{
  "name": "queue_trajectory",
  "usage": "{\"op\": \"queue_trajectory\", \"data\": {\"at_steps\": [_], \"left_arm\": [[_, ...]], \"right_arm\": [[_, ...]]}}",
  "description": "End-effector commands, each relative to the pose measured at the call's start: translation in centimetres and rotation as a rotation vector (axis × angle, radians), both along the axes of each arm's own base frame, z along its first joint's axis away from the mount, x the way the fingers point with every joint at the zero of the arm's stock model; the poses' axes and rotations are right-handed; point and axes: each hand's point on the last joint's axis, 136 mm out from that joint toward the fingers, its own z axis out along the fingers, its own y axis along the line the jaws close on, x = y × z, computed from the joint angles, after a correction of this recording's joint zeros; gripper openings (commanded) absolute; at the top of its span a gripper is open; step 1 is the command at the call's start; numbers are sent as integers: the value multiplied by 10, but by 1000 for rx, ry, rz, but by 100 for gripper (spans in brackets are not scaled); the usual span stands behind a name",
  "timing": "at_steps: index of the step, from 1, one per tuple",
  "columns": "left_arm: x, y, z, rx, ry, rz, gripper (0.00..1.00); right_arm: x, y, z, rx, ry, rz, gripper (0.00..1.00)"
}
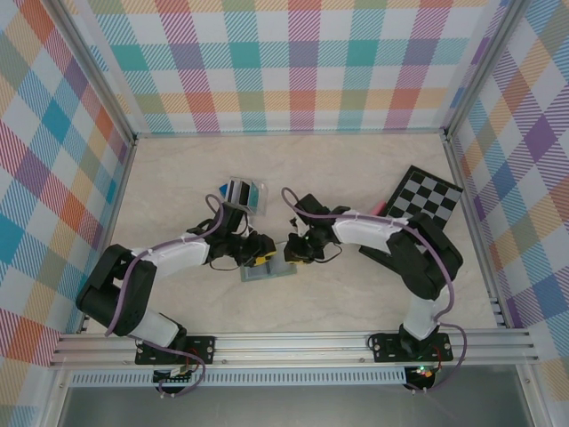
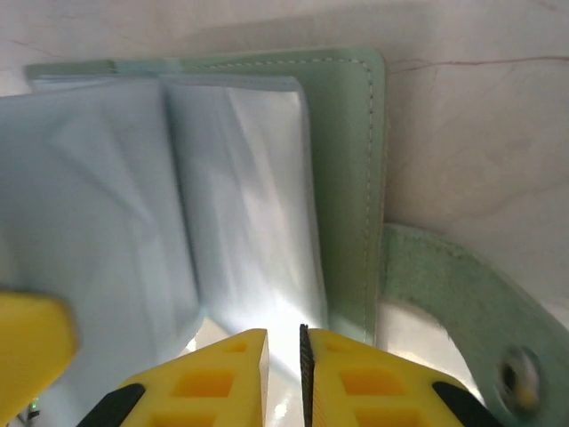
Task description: Take the credit cards out of the card holder
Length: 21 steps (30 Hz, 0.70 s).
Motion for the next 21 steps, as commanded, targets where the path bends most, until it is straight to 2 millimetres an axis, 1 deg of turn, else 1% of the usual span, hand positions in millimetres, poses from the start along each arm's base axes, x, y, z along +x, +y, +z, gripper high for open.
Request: {"op": "queue_trajectory", "data": {"at_steps": [1, 5, 12, 18, 21], "left_arm": [[9, -4, 6, -2, -23, 19, 36], [11, -3, 9, -1, -39, 34, 38], [14, -3, 10, -4, -47, 43, 44], [16, 8, 12, 44, -64, 57, 58], [15, 12, 11, 62, -66, 57, 60]], "right_arm": [[8, -5, 15, 29, -52, -44, 19], [10, -12, 19, 29, -70, -73, 21], [12, -11, 32, 65, -110, -78, 29], [11, -8, 34, 82, -106, -64, 38], [10, -5, 36, 101, -103, -54, 42]]}}
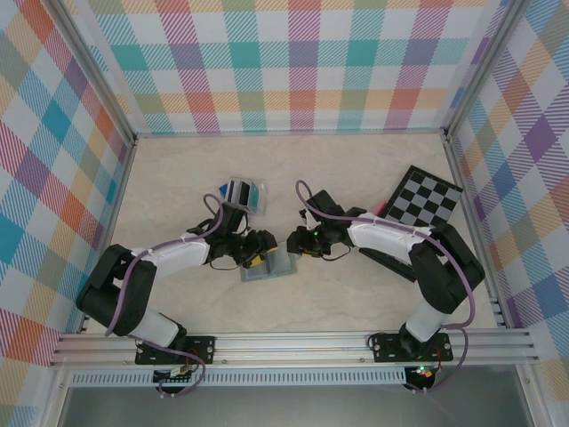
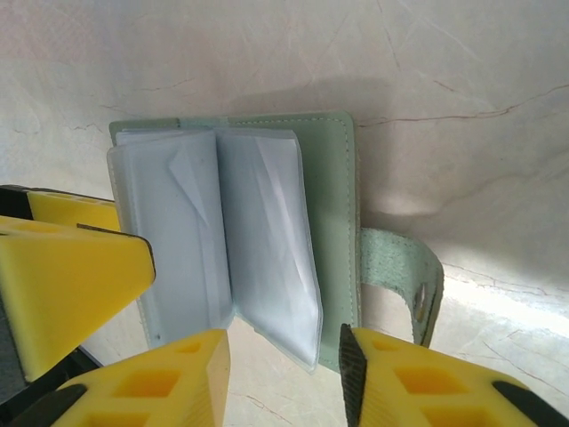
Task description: Take the credit cards out of the card holder
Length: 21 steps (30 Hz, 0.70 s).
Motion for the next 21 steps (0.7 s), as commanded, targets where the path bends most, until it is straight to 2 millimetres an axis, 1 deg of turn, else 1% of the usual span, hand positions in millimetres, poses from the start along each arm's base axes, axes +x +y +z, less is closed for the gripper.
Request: {"op": "queue_trajectory", "data": {"at_steps": [1, 7, 8, 11, 13, 17, 21], "left_arm": [[7, 4, 14, 15, -47, 2, 60], [7, 9, 16, 22, -51, 8, 61], [6, 10, 16, 22, -52, 5, 62], [8, 11, 21, 16, -69, 5, 69], [7, 10, 23, 11, -72, 3, 71], [6, 11, 18, 22, -57, 3, 70], [4, 17, 10, 55, -31, 14, 68]], "right_arm": [[-1, 6, 10, 50, -15, 23, 42], [-3, 9, 8, 65, -2, 34, 44], [-3, 9, 8, 64, 1, 34, 44], [-4, 10, 7, 70, 3, 42, 46], [-5, 12, 7, 79, 10, 50, 47], [-7, 15, 3, 87, 32, 60, 45], [-6, 11, -5, 45, 54, 41, 40]]}}
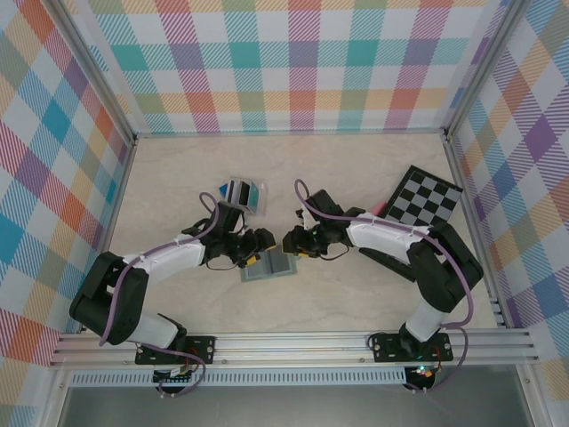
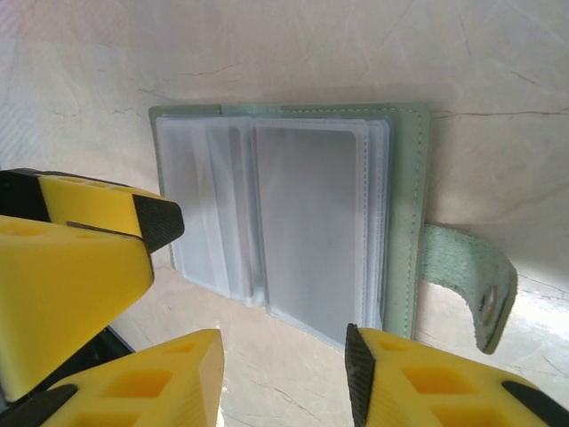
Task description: Take the credit cards out of the card holder
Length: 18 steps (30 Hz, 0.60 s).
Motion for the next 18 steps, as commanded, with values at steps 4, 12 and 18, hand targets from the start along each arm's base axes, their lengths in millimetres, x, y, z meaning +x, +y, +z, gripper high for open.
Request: {"op": "queue_trajectory", "data": {"at_steps": [4, 12, 18], "left_arm": [[2, 18, -10, 83, 40, 45, 64], [-3, 37, -29, 154, 91, 98, 52], [-14, 42, -44, 186, 158, 102, 44]], "right_arm": [[-3, 2, -17, -39, 66, 17, 40], [-2, 10, -26, -35, 95, 46, 33], [-3, 13, -32, -38, 106, 61, 30]]}}
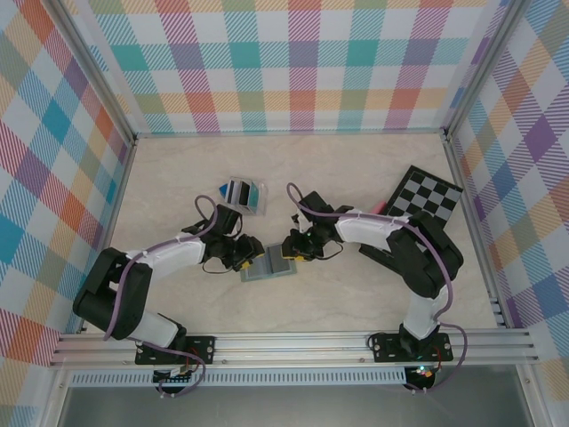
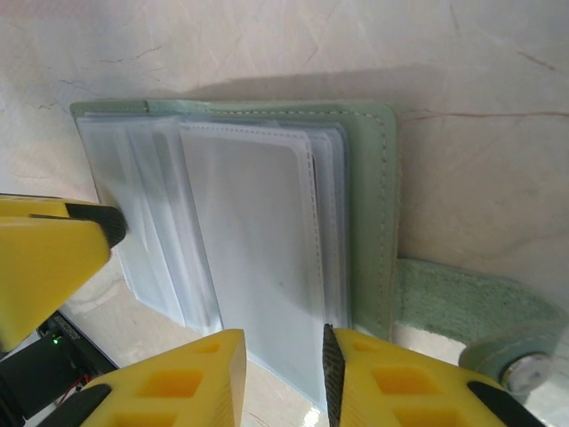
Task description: Take the credit cards out of the card holder
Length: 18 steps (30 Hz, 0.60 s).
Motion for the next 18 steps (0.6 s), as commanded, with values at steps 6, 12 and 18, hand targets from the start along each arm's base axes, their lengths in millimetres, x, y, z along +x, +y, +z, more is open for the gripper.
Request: {"op": "queue_trajectory", "data": {"at_steps": [6, 12, 18], "left_arm": [[-8, 14, -16, 55, 70, 30, 42], [-10, 15, -18, 61, 77, 32, 41], [-11, 16, -21, 67, 84, 32, 40]], "right_arm": [[-3, 5, -5, -5, 19, 37, 31], [-4, 7, -8, -10, 22, 60, 32], [-3, 1, -15, -73, 8, 60, 33]]}}
